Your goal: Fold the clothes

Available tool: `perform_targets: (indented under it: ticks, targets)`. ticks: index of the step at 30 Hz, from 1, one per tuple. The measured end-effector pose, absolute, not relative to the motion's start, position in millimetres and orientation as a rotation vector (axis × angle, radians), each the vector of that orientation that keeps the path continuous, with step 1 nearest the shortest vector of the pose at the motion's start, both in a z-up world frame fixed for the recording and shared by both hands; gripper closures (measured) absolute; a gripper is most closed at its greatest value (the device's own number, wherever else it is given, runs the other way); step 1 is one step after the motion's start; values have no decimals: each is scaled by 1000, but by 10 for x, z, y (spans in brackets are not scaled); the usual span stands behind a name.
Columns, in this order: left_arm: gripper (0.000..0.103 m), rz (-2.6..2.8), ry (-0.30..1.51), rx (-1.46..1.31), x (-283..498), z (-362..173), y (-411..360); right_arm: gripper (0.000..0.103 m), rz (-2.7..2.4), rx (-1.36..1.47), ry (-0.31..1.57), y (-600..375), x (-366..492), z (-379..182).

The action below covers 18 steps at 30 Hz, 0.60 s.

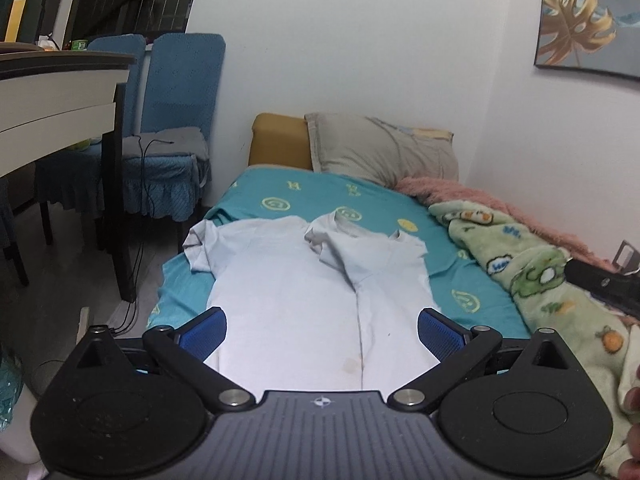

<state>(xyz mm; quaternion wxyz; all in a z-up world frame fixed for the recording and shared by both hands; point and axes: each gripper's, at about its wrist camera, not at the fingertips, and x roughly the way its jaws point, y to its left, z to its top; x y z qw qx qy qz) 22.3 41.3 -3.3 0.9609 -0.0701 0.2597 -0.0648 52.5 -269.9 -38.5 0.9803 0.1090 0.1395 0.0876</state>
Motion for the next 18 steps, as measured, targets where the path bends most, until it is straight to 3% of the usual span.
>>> perform_targets:
  ticks: [10,18]
  targets:
    - [0,-70,720,-365,729,-390,731,20,157,337,375,-2971,544,-621]
    - [3,80,838,-659,1640,-737,1382,20,152,365,427,-3006,566,-751]
